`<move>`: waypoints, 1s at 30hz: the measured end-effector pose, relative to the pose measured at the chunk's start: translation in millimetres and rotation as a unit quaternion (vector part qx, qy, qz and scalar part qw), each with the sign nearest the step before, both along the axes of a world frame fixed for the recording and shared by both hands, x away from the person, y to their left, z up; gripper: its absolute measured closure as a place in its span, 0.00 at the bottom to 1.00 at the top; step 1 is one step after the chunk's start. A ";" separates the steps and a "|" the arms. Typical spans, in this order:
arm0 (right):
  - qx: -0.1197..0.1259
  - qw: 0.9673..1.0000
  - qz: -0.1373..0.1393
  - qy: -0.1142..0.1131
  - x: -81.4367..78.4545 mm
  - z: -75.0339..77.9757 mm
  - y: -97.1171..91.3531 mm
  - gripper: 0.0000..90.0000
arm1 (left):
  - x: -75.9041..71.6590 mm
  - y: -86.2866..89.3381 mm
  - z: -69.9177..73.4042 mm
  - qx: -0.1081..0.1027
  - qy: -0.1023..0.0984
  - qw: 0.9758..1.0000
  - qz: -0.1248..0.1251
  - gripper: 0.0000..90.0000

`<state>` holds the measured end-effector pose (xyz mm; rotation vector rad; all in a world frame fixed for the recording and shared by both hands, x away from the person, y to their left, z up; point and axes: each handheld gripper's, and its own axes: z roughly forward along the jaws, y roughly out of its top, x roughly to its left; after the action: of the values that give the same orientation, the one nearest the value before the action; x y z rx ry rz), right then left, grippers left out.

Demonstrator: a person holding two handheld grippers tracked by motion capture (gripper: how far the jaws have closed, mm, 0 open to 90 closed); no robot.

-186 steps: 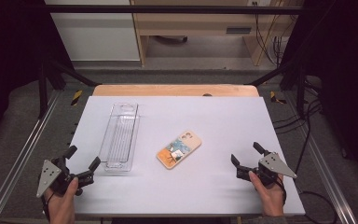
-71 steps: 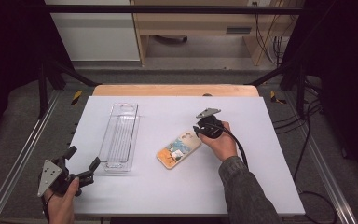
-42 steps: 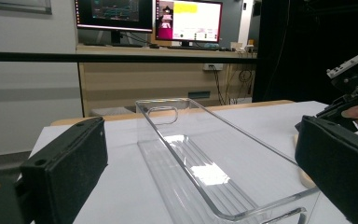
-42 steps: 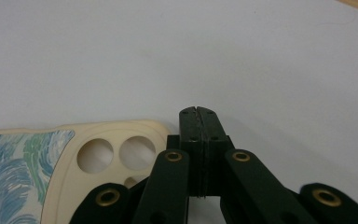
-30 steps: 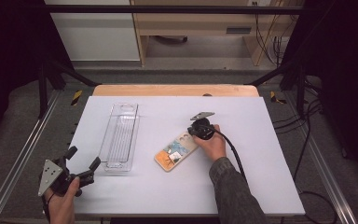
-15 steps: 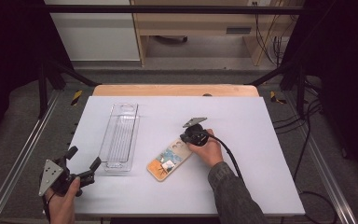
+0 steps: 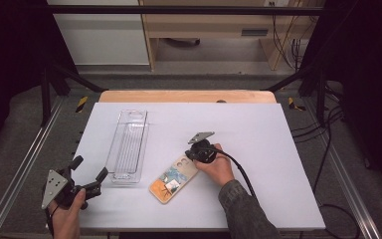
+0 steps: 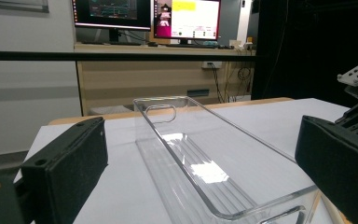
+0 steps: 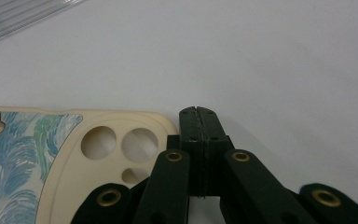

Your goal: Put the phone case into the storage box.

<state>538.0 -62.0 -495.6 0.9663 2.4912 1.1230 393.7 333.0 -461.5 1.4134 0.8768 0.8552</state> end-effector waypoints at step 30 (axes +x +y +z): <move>0.098 0.982 -0.123 -0.109 -30.5 40.8 -58.5 0.96 | -2.0 1.7 0.5 0.002 0.001 1.000 0.003 0.03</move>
<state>507.4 -120.5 -454.8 1.1005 2.0557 1.3288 391.7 334.7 -461.0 1.4163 0.8805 0.8607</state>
